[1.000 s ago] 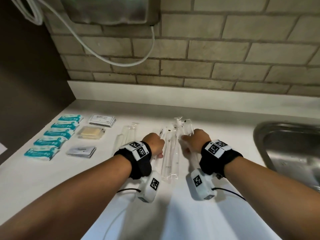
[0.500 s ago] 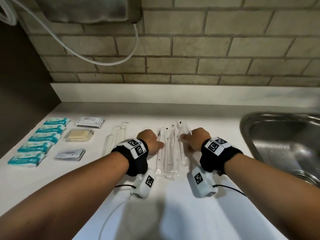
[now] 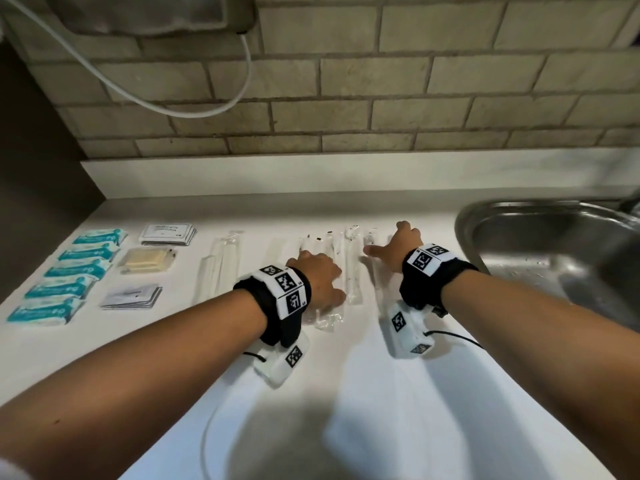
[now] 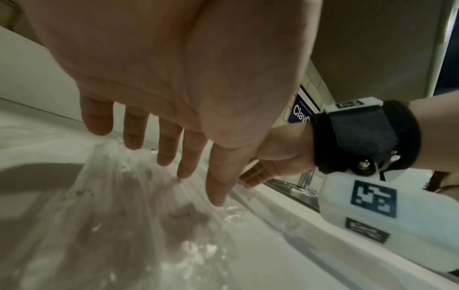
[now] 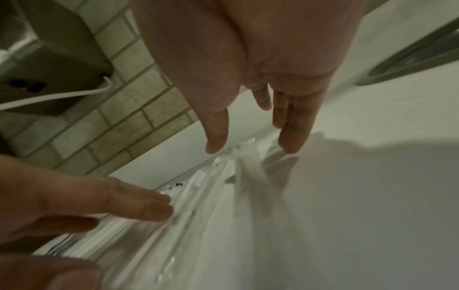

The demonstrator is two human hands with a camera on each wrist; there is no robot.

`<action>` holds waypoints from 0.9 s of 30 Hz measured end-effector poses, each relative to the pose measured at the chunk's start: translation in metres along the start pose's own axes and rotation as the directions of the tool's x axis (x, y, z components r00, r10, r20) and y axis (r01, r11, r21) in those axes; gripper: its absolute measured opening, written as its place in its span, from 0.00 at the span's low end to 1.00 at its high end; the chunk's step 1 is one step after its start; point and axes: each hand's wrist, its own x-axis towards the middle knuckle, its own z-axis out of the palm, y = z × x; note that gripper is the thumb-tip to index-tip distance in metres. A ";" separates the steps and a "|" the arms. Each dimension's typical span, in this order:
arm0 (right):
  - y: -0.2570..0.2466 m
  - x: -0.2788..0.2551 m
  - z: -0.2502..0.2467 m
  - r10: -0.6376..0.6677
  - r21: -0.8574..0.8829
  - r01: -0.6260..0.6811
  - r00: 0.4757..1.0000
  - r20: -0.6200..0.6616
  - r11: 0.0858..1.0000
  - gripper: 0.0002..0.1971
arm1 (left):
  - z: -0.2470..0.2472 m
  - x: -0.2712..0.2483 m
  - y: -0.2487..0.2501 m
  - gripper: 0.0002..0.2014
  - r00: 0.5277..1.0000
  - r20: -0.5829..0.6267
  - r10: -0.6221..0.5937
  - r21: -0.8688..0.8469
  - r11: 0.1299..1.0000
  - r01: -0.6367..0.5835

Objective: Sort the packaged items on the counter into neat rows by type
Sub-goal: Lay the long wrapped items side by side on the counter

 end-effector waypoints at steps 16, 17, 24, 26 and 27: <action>-0.017 -0.054 0.019 -0.214 -0.454 0.333 0.932 0.293 0.827 0.23 | -0.001 -0.018 -0.008 0.29 0.995 -0.052 0.084 -0.393 0.914 -0.098; -0.020 -0.055 0.019 -0.220 -0.433 0.325 0.936 0.275 0.841 0.26 | -0.004 -0.021 -0.012 0.28 0.994 -0.077 0.078 -0.415 0.904 -0.103; -0.073 -0.076 0.042 -0.468 -0.343 0.558 0.826 0.312 0.756 0.27 | -0.027 -0.053 -0.079 0.12 0.955 -0.273 -0.114 -0.428 0.904 -0.014; -0.092 -0.082 0.055 -0.502 -0.337 0.624 0.775 0.385 0.705 0.26 | -0.031 -0.065 -0.105 0.11 0.953 -0.252 -0.169 -0.321 0.944 0.082; -0.100 -0.083 0.062 -0.510 -0.332 0.649 0.752 0.417 0.685 0.26 | -0.032 -0.070 -0.118 0.11 0.953 -0.235 -0.194 -0.257 0.957 0.131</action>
